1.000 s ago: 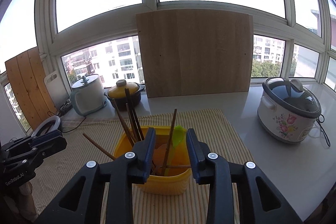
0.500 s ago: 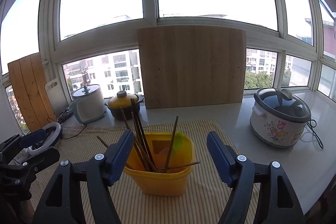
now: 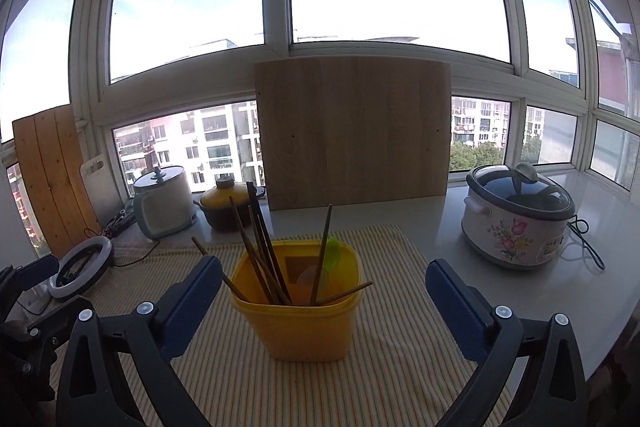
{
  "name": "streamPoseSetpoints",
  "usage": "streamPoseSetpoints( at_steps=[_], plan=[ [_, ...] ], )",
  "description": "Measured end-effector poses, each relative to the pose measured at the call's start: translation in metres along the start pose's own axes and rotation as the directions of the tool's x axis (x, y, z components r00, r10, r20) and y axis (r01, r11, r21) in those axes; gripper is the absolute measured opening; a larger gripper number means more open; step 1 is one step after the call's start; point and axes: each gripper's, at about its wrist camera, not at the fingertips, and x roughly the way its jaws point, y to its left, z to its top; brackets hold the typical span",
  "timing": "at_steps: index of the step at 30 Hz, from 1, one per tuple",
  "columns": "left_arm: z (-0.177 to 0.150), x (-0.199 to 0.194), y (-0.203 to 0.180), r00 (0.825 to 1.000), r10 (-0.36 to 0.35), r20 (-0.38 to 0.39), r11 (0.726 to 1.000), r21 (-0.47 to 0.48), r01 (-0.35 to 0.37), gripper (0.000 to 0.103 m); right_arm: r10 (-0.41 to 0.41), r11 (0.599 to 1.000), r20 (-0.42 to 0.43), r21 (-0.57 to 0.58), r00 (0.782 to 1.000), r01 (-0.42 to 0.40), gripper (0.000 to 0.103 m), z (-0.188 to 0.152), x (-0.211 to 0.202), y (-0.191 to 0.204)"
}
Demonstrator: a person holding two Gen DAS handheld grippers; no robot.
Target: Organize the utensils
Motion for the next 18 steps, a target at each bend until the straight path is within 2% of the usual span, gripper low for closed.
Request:
streamPoseSetpoints(
  at_steps=[5,18],
  plan=[
    [-0.010,-0.003,0.003,0.999,0.046,-0.009,0.999,-0.001,-0.046,0.103,-0.023,1.000,-0.002,0.000,1.000,0.023,0.103,-0.008,-0.004,0.001],
    [-0.020,-0.007,0.013,0.996,0.094,-0.012,0.995,-0.033,-0.094,0.103,-0.068,0.997,-0.035,0.035,0.997,0.069,0.103,-0.021,0.003,-0.005]
  ],
)
